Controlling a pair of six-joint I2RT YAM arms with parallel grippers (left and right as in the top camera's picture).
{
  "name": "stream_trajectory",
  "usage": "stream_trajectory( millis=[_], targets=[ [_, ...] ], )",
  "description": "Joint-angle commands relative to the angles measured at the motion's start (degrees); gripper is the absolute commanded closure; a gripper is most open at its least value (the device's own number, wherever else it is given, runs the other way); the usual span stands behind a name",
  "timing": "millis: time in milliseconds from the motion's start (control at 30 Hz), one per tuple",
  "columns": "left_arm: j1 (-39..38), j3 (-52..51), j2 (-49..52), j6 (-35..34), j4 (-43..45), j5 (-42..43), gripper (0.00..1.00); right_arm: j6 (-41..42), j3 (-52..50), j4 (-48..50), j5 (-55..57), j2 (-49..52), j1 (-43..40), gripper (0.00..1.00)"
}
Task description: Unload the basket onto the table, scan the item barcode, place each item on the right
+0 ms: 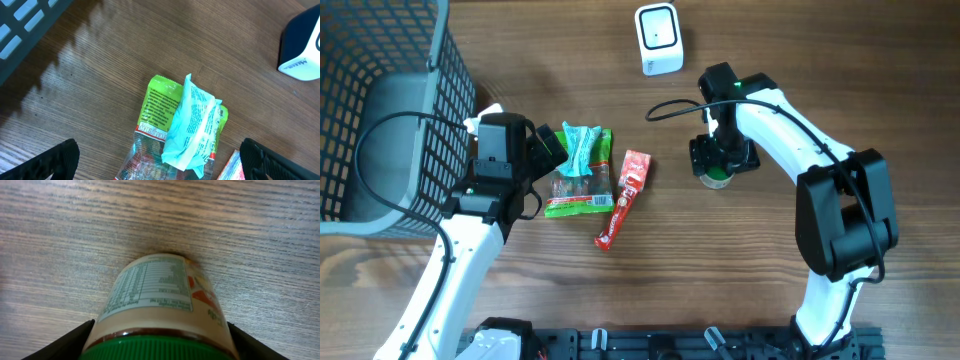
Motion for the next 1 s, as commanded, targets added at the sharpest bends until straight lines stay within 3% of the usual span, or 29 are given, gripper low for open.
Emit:
stream_trajectory(
  millis=[0, 233, 433, 467, 500, 533, 667, 767, 900, 967],
  targets=[
    [0.3, 0.4, -0.3, 0.7, 0.1, -0.5, 0.00, 1.7, -0.5, 0.9, 1.0, 0.4, 0.1, 0.21],
    [0.3, 0.4, -0.3, 0.7, 0.1, -0.5, 0.00, 2.2, -3.9, 4.2, 1.0, 0.4, 0.1, 0.28],
    [0.3, 0.4, -0.3, 0.7, 0.1, -0.5, 0.00, 2.1, -3.9, 5.4, 1.0, 0.4, 0.1, 0.27],
    [0.3, 0.4, -0.3, 0.7, 0.1, -0.5, 0.00, 2.1, -3.9, 5.5, 1.0, 0.4, 0.1, 0.21],
    [0.3, 0.4, -0.3, 0.7, 0.1, -0.5, 0.00, 2.1, -3.9, 5.5, 0.9, 0.4, 0.1, 0.07],
    [0.3, 0.4, -0.3, 0.7, 0.1, -0.5, 0.00, 2.1, -3.9, 5.5, 0.9, 0.4, 0.1, 0.00],
    [0.3, 0.4, -0.3, 0.7, 0.1, -0.5, 0.00, 1.9, -3.9, 5.5, 0.1, 0.4, 0.1, 0.00],
    [0.3, 0.4, -0.3, 0.7, 0.1, -0.5, 0.00, 1.9, -3.9, 5.5, 0.1, 0.4, 0.1, 0.18],
    [0.3, 0.4, -0.3, 0.7, 0.1, -0.5, 0.00, 1.9, -3.9, 5.5, 0.1, 0.4, 0.1, 0.26],
    [0.3, 0.4, -0.3, 0.7, 0.1, -0.5, 0.00, 2.0, -3.9, 5.8, 0.1, 0.4, 0.1, 0.45]
  ],
)
